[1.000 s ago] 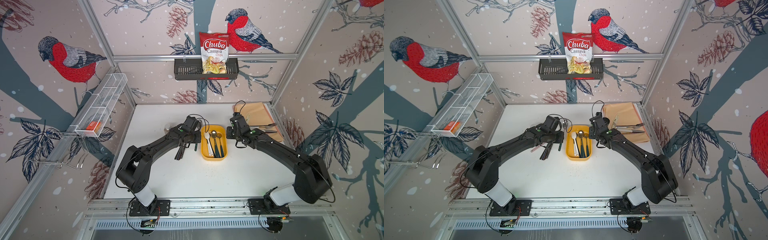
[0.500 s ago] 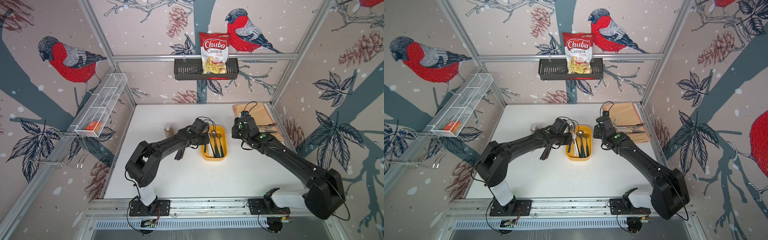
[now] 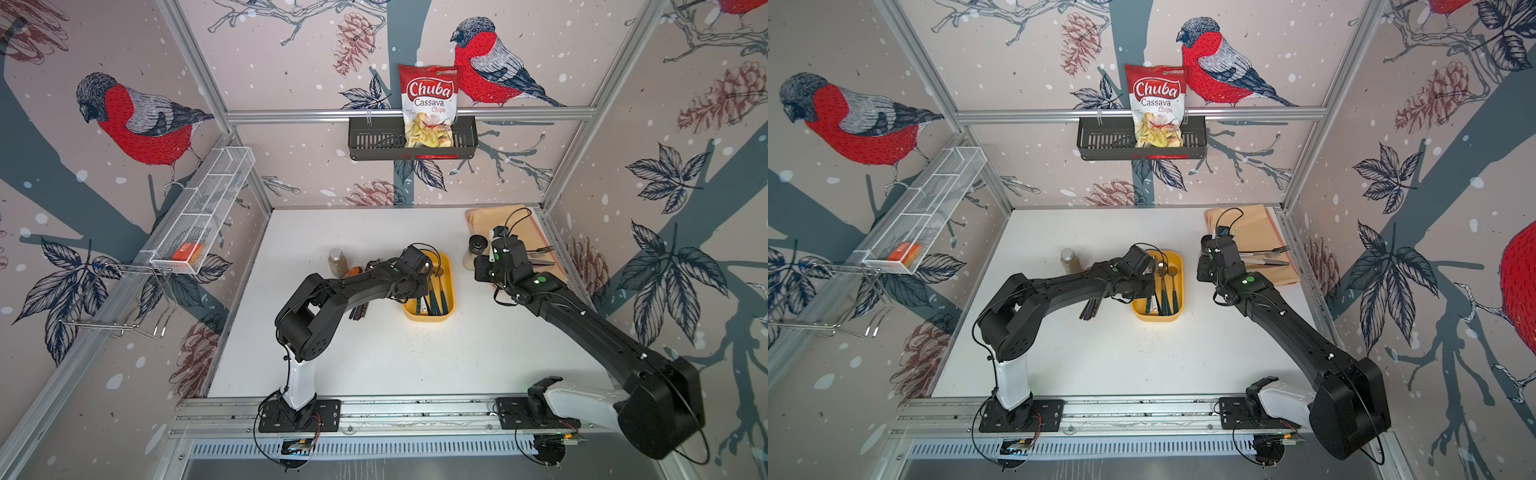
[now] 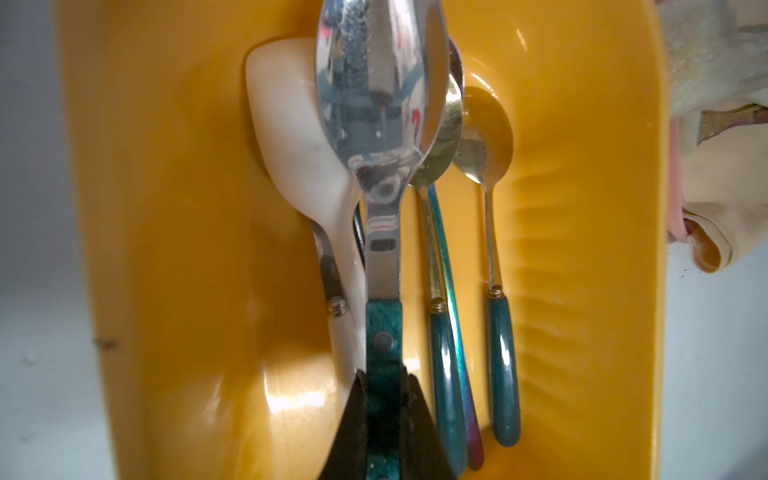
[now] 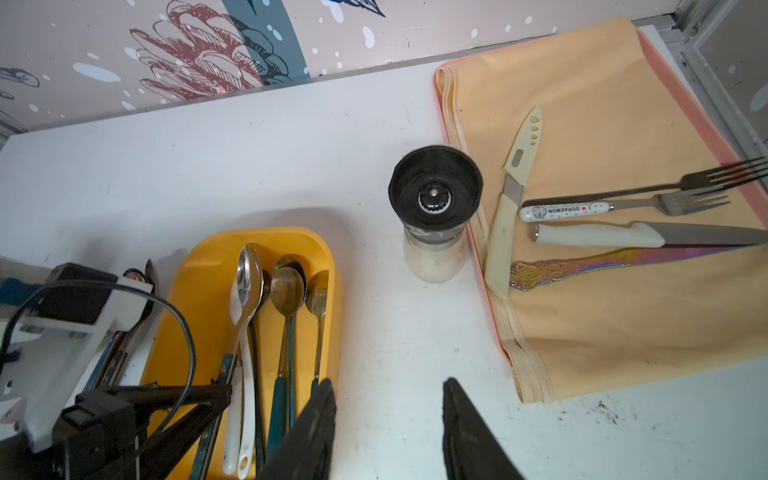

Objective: Put the spoon into the storage box
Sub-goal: Place the spoon in the storage box.

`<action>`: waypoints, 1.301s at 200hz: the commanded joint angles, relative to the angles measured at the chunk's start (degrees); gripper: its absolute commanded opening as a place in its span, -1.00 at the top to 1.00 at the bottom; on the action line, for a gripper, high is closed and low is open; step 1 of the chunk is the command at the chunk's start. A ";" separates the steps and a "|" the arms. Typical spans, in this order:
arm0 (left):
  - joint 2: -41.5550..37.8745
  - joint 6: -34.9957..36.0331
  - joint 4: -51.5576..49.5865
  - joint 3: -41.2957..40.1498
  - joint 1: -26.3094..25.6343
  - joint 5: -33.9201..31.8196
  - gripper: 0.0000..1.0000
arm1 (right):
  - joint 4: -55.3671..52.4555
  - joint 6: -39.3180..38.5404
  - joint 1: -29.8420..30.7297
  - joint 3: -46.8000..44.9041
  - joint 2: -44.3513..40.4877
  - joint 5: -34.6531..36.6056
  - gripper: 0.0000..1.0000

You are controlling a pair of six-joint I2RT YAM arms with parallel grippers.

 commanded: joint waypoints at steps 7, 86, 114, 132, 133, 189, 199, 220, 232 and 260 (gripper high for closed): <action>1.03 -0.87 0.46 0.93 -0.13 -1.53 1.00 | 1.18 -0.75 -0.59 -0.68 -0.50 -1.98 0.12; 1.03 1.83 -1.70 2.91 -0.83 -2.42 0.56 | 1.67 -0.89 -0.88 -0.98 0.38 -2.65 0.11; -0.52 4.68 -2.35 3.62 -1.19 -2.53 0.37 | 2.00 -1.01 -0.86 -0.52 1.48 -2.52 0.11; -1.60 6.23 -3.03 3.96 -1.32 -2.35 0.24 | 2.24 -1.04 -0.90 0.07 2.39 -2.52 0.11; -1.71 6.28 -3.04 3.97 -1.30 -2.35 0.24 | 2.22 -1.01 -0.88 0.08 2.41 -2.52 0.11; -11.79 15.27 -9.50 5.39 -0.87 -10.57 0.19 | 3.51 -0.86 -0.51 2.62 6.04 -3.02 0.10; -13.64 16.99 -10.57 4.84 -0.27 -11.95 0.18 | 3.57 -0.87 -0.19 3.28 6.94 -3.22 0.10; -17.15 19.73 -10.71 1.69 2.78 -10.96 0.13 | 4.17 -0.80 0.91 4.50 8.81 -3.22 0.10; -17.85 20.50 -11.41 0.66 5.33 -9.93 0.12 | 4.48 -0.71 1.64 5.38 10.05 -3.21 0.10; -17.71 23.74 -10.82 -2.80 8.55 -9.03 0.12 | 4.30 -0.36 3.55 7.33 12.57 -2.23 0.10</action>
